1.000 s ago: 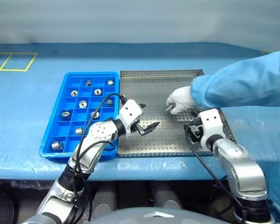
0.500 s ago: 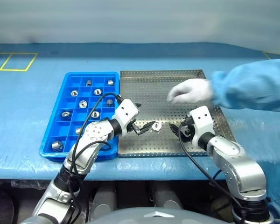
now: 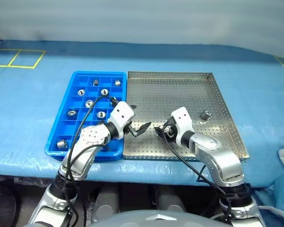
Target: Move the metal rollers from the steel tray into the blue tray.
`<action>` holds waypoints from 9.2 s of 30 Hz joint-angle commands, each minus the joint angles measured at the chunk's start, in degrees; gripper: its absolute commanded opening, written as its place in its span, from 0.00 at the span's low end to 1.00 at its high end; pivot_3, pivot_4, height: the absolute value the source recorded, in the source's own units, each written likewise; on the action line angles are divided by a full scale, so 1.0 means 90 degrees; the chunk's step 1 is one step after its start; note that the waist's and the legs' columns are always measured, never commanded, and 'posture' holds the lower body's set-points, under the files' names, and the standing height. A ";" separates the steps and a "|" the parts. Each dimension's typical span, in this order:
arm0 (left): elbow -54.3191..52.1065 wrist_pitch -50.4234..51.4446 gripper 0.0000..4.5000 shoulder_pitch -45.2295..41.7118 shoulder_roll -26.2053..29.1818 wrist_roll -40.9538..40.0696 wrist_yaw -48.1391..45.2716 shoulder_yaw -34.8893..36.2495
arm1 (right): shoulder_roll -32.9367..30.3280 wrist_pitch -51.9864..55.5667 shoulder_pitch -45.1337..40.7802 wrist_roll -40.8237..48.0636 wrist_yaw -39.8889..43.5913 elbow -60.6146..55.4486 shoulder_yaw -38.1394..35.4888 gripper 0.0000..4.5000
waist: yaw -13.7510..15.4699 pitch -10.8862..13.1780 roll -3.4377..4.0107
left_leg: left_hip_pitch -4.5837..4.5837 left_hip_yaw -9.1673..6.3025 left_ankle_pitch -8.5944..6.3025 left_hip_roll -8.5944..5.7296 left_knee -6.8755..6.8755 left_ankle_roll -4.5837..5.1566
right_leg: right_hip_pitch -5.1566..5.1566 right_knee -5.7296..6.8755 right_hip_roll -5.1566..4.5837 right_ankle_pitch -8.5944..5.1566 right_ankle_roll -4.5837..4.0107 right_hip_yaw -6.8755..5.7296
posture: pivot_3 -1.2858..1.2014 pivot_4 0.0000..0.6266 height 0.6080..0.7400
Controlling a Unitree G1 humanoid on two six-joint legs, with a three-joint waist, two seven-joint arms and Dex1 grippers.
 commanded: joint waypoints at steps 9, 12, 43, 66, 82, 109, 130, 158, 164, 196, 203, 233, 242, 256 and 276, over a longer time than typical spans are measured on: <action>-0.0490 0.0109 1.00 0.0065 0.0097 -0.0013 0.0156 0.0235 | -0.0040 -0.0143 -0.0111 -0.0142 -0.0116 -0.0035 0.0050 0.38 | 0.0025 0.0000 0.0000 | 0.0000 -0.0002 0.0000 0.0001 -0.0003 0.0000 | 0.0000 -0.0002 0.0001 0.0000 0.0000 -0.0002 | 0.58 0.24 1.00; -0.0546 0.0147 1.00 0.0103 0.0118 -0.0016 0.0164 0.0270 | -0.0059 -0.0133 -0.0129 -0.0103 -0.0038 -0.0154 0.0076 0.38 | 0.0025 0.0000 0.0000 | 0.0000 -0.0002 0.0000 0.0000 -0.0002 0.0000 | 0.0000 -0.0002 0.0000 0.0000 -0.0001 -0.0002 | 0.58 0.24 1.00; -0.3653 0.2015 1.00 0.2931 0.0864 0.0058 0.1385 0.2514 | 0.0927 -0.1030 -0.2097 0.0253 0.1502 0.0801 0.1961 0.38 | 0.1465 0.0006 -0.0007 | -0.0010 -0.0011 0.0000 0.0011 -0.0067 -0.0001 | -0.0035 -0.0023 0.0004 -0.0021 -0.0038 -0.0025 | 0.74 0.24 1.00; -0.3347 0.1996 1.00 0.2526 0.0912 0.0007 0.1288 0.2284 | 0.0875 -0.1016 -0.1903 0.0173 0.1346 0.0673 0.1943 0.38 | 0.2452 0.0006 -0.0007 | -0.0023 0.0007 -0.0003 0.0016 -0.0097 -0.0019 | -0.0064 -0.0037 0.0005 -0.0026 -0.0044 -0.0025 | 0.72 0.24 1.00; -0.3176 0.1923 1.00 0.2397 0.0910 0.0010 0.1226 0.2171 | 0.0691 -0.0924 -0.1771 0.0155 0.1231 0.0579 0.1838 0.38 | 0.2453 0.0006 -0.0007 | -0.0024 0.0007 -0.0004 0.0018 -0.0099 -0.0024 | -0.0065 -0.0039 0.0006 -0.0027 -0.0045 -0.0028 | 0.71 0.24 1.00; -0.1992 0.1125 1.00 0.1093 0.0262 -0.0011 0.1066 0.0897 | 0.0540 -0.1035 -0.1089 -0.0325 -0.0307 -0.0405 0.0197 0.96 | 0.2370 0.0002 -0.0010 | -0.0026 0.0010 0.0000 0.0018 -0.0092 -0.0034 | -0.0061 -0.0045 0.0006 -0.0025 -0.0042 -0.0028 | 0.63 0.24 1.00; 0.0352 -0.0290 1.00 -0.0688 -0.0456 0.0150 0.0082 -0.0123 | 0.0799 -0.0269 0.0642 -0.1025 -0.2060 -0.1298 -0.1691 0.96 | -0.0206 -0.0002 -0.0004 | -0.0004 0.0012 0.0004 0.0015 -0.0093 -0.0019 | -0.0047 -0.0012 0.0008 0.0002 0.0000 -0.0001 | 0.51 0.24 1.00; -0.0088 0.0034 1.00 -0.0263 -0.0014 0.0208 -0.0342 -0.0170 | 0.1043 -0.0762 -0.0055 -0.0313 -0.0983 0.0174 -0.0768 0.96 | -0.0191 -0.0004 -0.0002 | 0.0004 0.0007 0.0022 0.0005 -0.0079 0.0005 | -0.0041 0.0015 0.0004 0.0014 0.0005 0.0002 | 0.55 0.24 1.00; -0.0147 0.0080 1.00 -0.0268 0.0032 0.0218 -0.0272 -0.0136 | 0.1143 -0.0779 -0.0179 -0.0330 -0.1056 0.0466 -0.0768 0.92 | -0.0081 -0.0004 -0.0002 | 0.0003 0.0008 0.0022 0.0004 -0.0079 0.0005 | -0.0041 0.0014 0.0003 0.0014 0.0005 0.0002 | 0.56 0.24 1.00; -0.1267 0.0411 1.00 0.0545 0.0552 0.0078 0.0041 0.0801 | 0.0896 -0.0553 -0.0944 0.0234 -0.0090 -0.0083 -0.0174 0.38 | 0.0018 -0.0004 -0.0001 | 0.0003 0.0003 0.0022 0.0007 -0.0082 0.0005 | -0.0043 0.0016 0.0005 0.0014 0.0003 -0.0003 | 0.61 0.24 1.00; -0.1825 0.0598 1.00 0.1325 0.0714 0.0163 0.0441 0.1552 | 0.0991 -0.0755 -0.1449 0.0253 0.0255 0.0426 0.0379 0.38 | 0.0273 -0.0003 -0.0002 | 0.0003 -0.0002 0.0023 0.0007 -0.0088 0.0006 | -0.0043 0.0016 0.0004 0.0011 -0.0002 -0.0009 | 0.66 0.24 1.00; -0.2547 0.0920 1.00 0.2189 0.0576 0.0161 0.1176 0.1744 | 0.1541 -0.1790 -0.2378 0.0009 0.0738 0.2234 0.0778 0.38 | 0.1814 -0.0003 -0.0003 | -0.0006 -0.0001 0.0023 0.0010 -0.0102 0.0001 | -0.0058 -0.0001 0.0007 0.0003 -0.0016 -0.0020 | 0.72 0.24 1.00; -0.2484 0.0924 1.00 0.2103 0.0593 0.0158 0.1139 0.1675 | 0.1541 -0.1794 -0.2350 -0.0023 0.0697 0.2198 0.0740 0.38 | 0.2035 -0.0003 -0.0002 | -0.0013 0.0001 0.0021 0.0011 -0.0107 -0.0004 | -0.0062 -0.0012 0.0007 0.0001 -0.0018 -0.0020 | 0.71 0.24 1.00; -0.2477 0.0938 1.00 0.2104 0.0549 0.0145 0.1149 0.1621 | 0.1506 -0.1860 -0.2423 -0.0124 0.0609 0.2309 0.0688 0.38 | 0.2101 -0.0003 -0.0002 | -0.0017 0.0003 0.0019 0.0011 -0.0109 -0.0008 | -0.0062 -0.0022 0.0007 -0.0005 -0.0029 -0.0022 | 0.71 0.24 1.00; -0.2349 0.0914 1.00 0.1996 0.0544 0.0150 0.1127 0.1507 | 0.1552 -0.2169 -0.2812 -0.0366 0.0644 0.3328 0.0552 0.60 | 0.2098 -0.0003 -0.0002 | -0.0020 0.0004 0.0019 0.0013 -0.0116 -0.0012 | -0.0065 -0.0029 0.0008 0.0004 -0.0013 -0.0022 | 0.71 0.24 1.00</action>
